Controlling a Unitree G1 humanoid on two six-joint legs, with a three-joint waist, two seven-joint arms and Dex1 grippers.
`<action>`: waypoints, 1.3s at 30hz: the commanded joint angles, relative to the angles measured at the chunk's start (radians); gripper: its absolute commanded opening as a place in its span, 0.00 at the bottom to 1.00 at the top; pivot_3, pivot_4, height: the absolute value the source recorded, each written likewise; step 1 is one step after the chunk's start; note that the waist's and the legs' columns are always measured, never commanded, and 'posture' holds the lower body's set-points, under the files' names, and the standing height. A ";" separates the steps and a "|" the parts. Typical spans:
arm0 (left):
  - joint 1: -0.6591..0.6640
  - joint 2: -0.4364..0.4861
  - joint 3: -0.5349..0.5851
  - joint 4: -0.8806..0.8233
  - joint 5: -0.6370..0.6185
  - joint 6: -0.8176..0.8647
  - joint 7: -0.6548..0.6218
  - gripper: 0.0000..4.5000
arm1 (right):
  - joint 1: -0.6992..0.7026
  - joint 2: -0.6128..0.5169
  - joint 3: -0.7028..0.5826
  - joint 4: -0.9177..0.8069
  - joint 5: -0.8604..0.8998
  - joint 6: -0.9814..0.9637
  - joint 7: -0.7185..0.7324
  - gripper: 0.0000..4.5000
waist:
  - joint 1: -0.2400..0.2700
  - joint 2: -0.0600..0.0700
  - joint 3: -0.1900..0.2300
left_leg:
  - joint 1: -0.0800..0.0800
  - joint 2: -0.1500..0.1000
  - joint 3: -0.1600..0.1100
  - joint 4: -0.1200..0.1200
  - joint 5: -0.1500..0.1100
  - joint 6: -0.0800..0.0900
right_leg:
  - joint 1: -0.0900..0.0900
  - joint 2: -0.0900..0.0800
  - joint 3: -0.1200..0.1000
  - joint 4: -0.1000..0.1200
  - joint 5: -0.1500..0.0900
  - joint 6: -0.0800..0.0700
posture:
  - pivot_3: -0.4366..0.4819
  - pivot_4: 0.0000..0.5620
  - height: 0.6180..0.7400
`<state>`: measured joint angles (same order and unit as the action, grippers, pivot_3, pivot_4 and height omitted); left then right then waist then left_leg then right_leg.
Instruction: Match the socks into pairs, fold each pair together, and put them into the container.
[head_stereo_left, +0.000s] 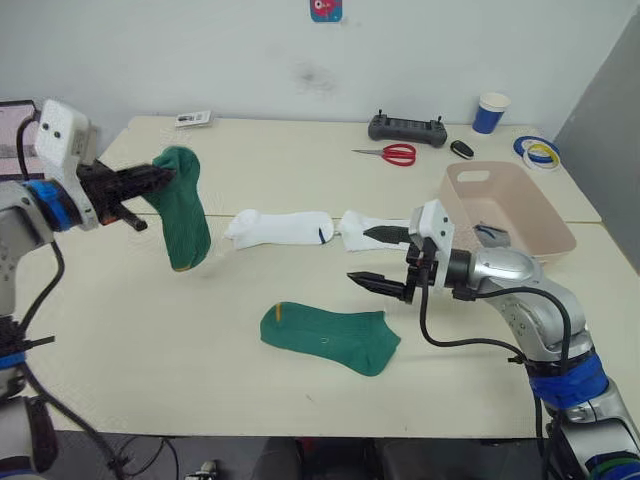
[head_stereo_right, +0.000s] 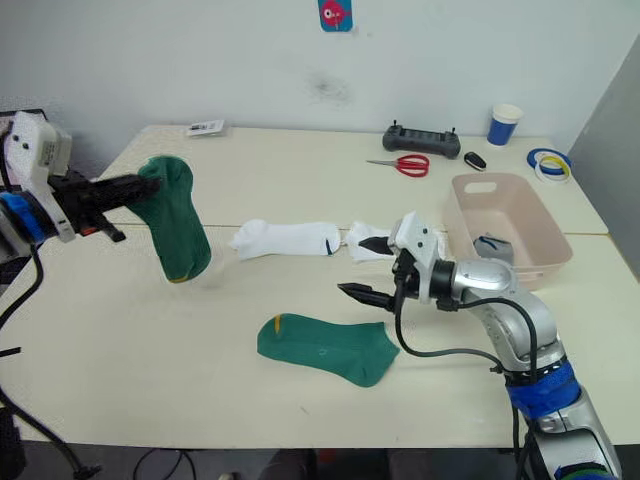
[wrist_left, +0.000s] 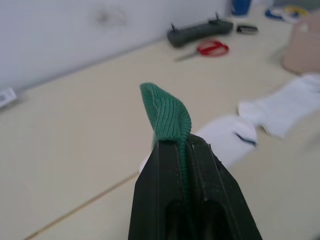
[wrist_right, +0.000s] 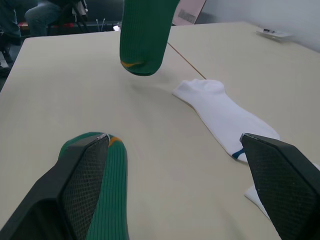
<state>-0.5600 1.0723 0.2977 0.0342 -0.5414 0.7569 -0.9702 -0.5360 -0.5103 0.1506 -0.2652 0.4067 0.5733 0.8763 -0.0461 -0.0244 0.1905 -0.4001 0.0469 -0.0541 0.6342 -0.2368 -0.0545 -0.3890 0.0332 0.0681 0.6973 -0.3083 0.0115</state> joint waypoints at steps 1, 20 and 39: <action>0.059 0.019 -0.060 -0.133 -0.029 0.012 -0.082 0.00 | -0.004 -0.014 -0.026 -0.004 0.003 -0.033 0.014 1.00 | 0.001 0.000 0.000 | 0.000 0.000 0.000 0.000 0.000 0.000 | 0.000 0.000 0.000 0.000 0.000 0.000 | 0.48 0.27 1.00; 0.014 -0.410 -0.534 -0.307 0.143 -0.101 0.020 0.00 | 0.088 -0.088 -0.082 -0.052 0.005 -0.010 -0.032 1.00 | 0.013 0.000 0.000 | 0.000 0.000 0.001 0.000 0.000 0.000 | 0.000 0.002 0.003 0.000 0.001 -0.001 | 0.48 0.27 1.00; 0.276 -0.163 -0.248 -0.282 0.191 -0.341 -0.105 0.99 | 0.118 -0.189 -0.001 -0.062 -0.055 -0.125 0.125 1.00 | -0.003 0.000 0.001 | 0.001 0.001 0.001 0.000 0.000 0.000 | 0.000 0.001 0.003 0.000 -0.001 -0.001 | 0.48 0.27 1.00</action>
<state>-0.2992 0.8908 0.0005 -0.2443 -0.3652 0.4857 -1.0610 -0.4089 -0.6860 0.1511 -0.2820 0.3514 0.4876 0.9680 -0.0493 -0.0240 0.1911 -0.3997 0.0477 -0.0534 0.6337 -0.2368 -0.0541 -0.3892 0.0340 0.0705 0.6970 -0.3090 0.0104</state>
